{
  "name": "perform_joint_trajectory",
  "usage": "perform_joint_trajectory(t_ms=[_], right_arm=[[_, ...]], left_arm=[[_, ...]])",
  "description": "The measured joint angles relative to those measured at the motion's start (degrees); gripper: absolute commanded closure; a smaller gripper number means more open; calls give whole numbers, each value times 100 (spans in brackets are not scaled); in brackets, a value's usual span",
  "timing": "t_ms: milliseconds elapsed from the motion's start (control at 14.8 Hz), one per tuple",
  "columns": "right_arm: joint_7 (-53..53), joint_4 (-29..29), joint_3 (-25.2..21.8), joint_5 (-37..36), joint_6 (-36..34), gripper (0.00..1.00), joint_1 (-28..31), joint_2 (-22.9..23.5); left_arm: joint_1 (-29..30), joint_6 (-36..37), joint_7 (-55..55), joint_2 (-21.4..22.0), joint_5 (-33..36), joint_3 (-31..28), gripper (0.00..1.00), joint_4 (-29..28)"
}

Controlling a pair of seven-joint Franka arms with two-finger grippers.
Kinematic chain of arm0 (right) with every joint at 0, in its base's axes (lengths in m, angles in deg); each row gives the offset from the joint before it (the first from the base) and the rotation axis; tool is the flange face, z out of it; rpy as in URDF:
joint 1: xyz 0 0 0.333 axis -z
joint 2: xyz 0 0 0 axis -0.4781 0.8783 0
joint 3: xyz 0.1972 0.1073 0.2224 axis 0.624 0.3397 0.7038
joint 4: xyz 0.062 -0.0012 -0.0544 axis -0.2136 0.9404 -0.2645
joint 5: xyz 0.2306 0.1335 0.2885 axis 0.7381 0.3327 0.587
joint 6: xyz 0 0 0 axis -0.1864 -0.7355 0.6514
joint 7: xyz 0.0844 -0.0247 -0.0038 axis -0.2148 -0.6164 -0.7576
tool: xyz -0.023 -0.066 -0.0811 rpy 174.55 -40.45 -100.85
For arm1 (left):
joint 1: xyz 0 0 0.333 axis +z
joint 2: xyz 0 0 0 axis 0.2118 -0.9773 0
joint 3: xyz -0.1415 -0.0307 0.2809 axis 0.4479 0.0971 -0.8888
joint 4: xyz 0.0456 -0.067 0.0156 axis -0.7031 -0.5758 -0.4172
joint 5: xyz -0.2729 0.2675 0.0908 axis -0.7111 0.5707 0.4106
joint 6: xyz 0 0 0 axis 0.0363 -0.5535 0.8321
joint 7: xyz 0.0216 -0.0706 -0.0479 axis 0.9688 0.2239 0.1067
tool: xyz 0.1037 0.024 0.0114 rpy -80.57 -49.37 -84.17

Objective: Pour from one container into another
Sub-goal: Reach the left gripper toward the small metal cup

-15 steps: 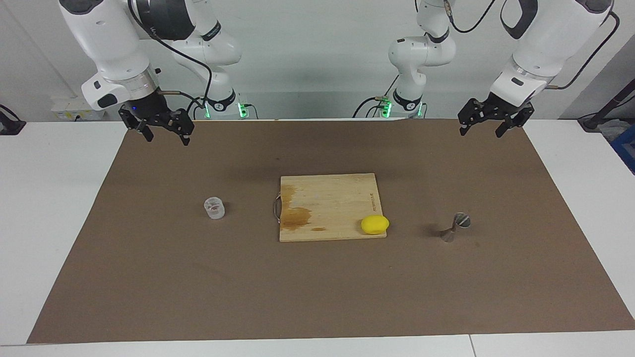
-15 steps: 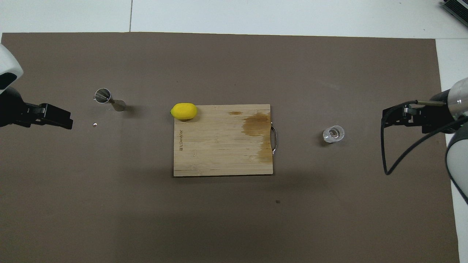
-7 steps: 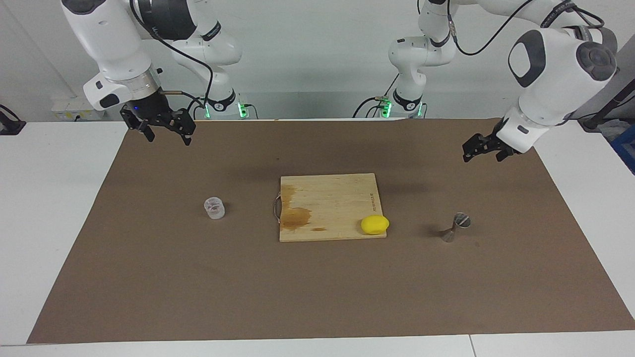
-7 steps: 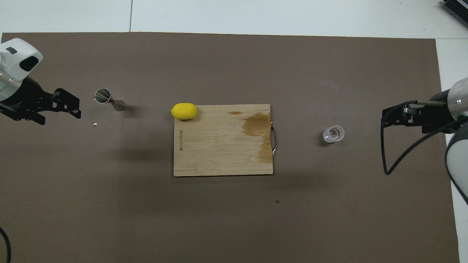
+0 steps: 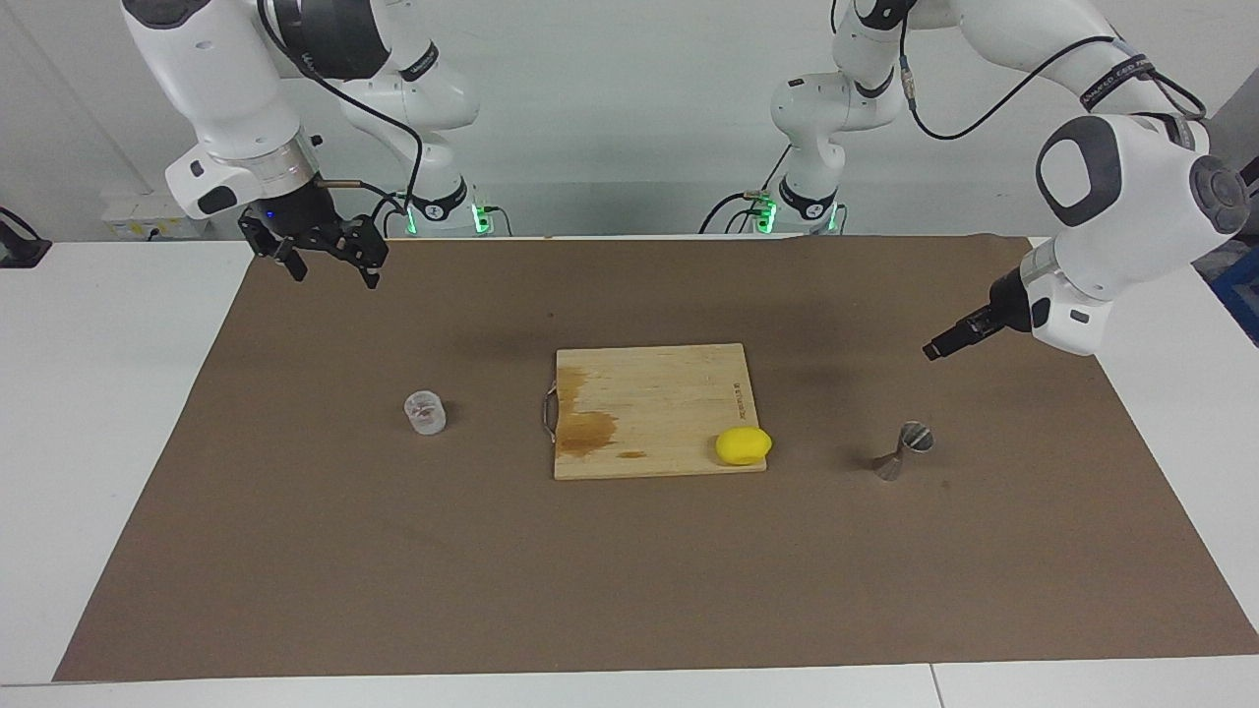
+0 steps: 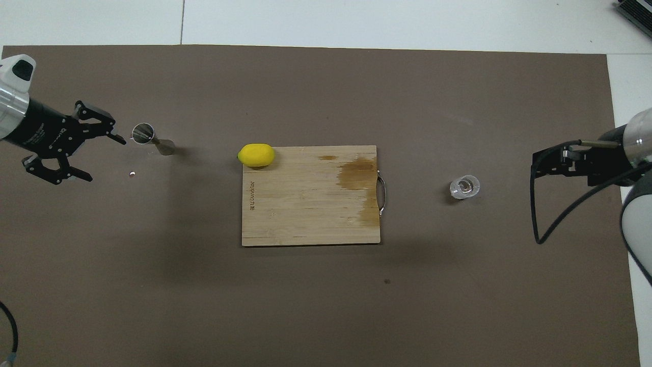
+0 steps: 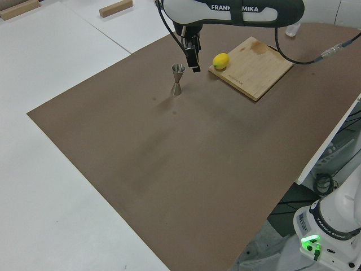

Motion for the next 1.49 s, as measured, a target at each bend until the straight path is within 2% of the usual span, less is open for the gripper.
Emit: perform_joint_trajectory(t_ms=[203,407,542,1016,1355,1491], right_arm=[[0,0,0,0,0,1,0,0],[0,0,0,0,0,1,0,0],[0,0,1,0,0,1,0,0],[0,0,2,0,0,1,-1,0],[0,0,2,0,0,1,-1,0],[0,0,2,0,0,0,-1,0]], left_arm=[[-7,-609,-1229,-50,-462,15,0,-265],[-22,-959,-1974,-50,-787,23,0,-476],[-18,-1144,-2241,-48,-1084,8,0,-594],[116,-2075,-3007,-29,-2819,-52,0,-1216],[362,-2806,-3222,0,-4272,-60,0,-1757],[474,-2969,-3224,0,-4575,-60,0,-1956]])
